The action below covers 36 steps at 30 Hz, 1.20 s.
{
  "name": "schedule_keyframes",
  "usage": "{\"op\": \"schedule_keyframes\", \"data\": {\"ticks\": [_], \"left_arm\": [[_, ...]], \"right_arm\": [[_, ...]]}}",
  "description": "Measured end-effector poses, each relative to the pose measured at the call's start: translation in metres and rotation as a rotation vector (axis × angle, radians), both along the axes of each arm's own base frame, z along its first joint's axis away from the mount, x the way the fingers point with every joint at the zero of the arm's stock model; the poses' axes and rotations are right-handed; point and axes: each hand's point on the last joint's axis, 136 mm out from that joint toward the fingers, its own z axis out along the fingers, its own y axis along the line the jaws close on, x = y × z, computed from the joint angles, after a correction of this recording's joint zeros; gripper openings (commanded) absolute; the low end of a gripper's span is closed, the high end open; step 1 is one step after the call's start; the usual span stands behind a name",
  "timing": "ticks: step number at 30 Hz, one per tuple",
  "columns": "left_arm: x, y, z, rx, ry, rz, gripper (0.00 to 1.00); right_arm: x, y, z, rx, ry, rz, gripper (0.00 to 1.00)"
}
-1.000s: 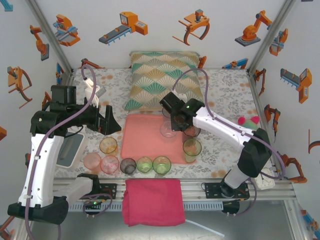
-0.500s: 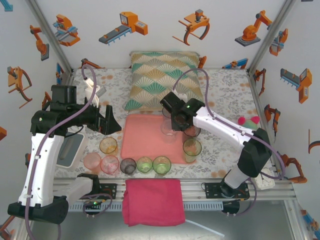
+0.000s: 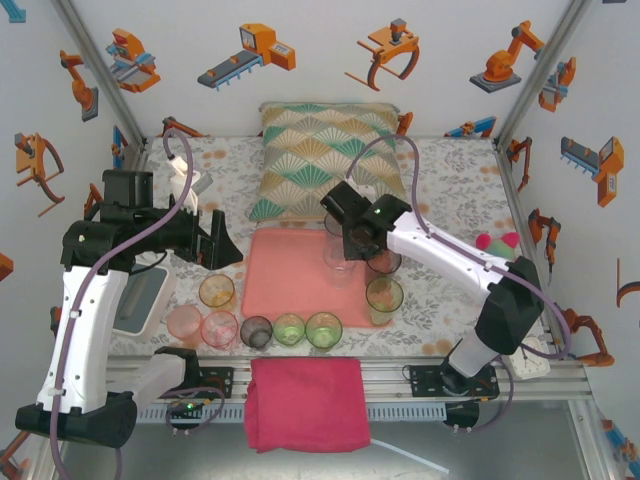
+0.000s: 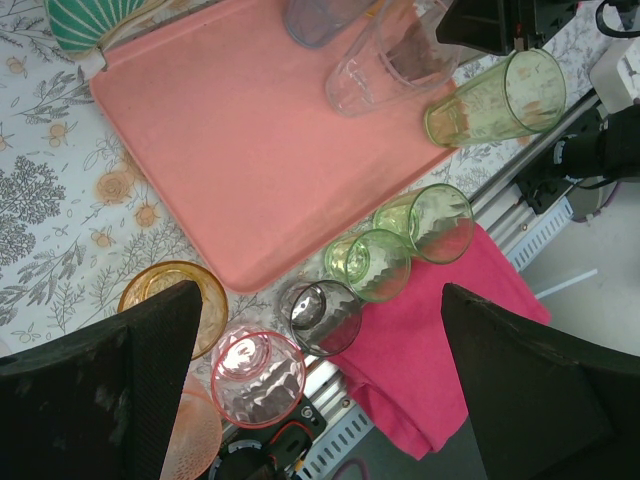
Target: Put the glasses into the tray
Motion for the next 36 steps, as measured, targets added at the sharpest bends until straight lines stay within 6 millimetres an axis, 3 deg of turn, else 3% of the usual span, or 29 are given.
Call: {"op": "schedule_keyframes", "data": {"ticks": [16, 23, 29, 36], "left_arm": [[0.000, -0.001, -0.001, 0.006, 0.000, -0.005, 0.97], [-0.005, -0.017, -0.015, 0.055, 0.027, -0.110, 0.97], [-0.010, -0.041, -0.031, 0.111, 0.052, -0.220, 1.00], [-0.014, -0.083, -0.048, 0.163, 0.050, -0.336, 0.96]], "right_arm": [[0.001, 0.003, 0.034, 0.051, -0.044, 0.012, 0.27], [0.003, -0.003, 0.070, 0.077, -0.090, 0.004, 0.27], [0.003, -0.040, 0.113, 0.143, -0.161, -0.072, 0.27], [-0.010, -0.091, 0.146, 0.204, -0.229, -0.176, 0.27]]}}
